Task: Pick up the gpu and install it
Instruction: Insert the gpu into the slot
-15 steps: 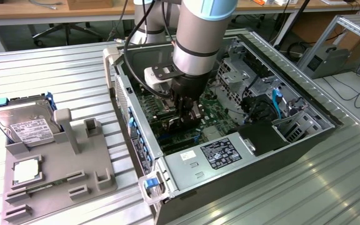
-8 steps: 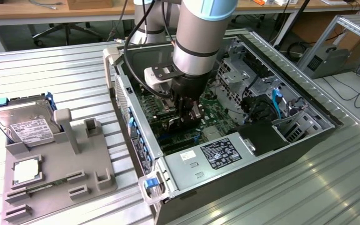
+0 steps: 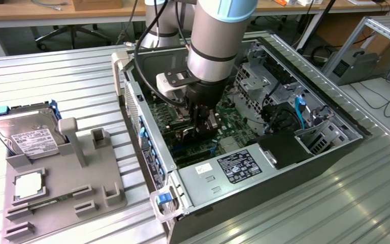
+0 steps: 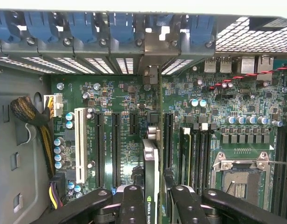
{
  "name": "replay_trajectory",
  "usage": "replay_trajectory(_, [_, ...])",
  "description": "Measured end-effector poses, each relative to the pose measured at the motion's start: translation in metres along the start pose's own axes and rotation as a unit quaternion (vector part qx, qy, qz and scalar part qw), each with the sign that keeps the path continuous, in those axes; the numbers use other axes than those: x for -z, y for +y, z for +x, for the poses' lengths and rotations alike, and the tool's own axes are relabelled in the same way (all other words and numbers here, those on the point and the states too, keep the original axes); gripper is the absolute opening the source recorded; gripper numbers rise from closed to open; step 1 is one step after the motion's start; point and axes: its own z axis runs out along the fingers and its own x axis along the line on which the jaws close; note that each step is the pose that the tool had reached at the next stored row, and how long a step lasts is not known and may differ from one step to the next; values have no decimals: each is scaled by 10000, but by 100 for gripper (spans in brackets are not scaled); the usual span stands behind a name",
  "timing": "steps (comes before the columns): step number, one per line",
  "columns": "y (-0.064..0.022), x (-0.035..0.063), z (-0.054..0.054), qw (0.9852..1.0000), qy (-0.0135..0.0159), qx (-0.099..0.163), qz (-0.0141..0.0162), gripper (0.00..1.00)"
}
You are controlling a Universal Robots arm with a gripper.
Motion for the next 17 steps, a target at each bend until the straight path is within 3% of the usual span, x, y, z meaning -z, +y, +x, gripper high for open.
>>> replay_trajectory(17, [12, 9, 13, 10000, -8, 37, 20, 26])
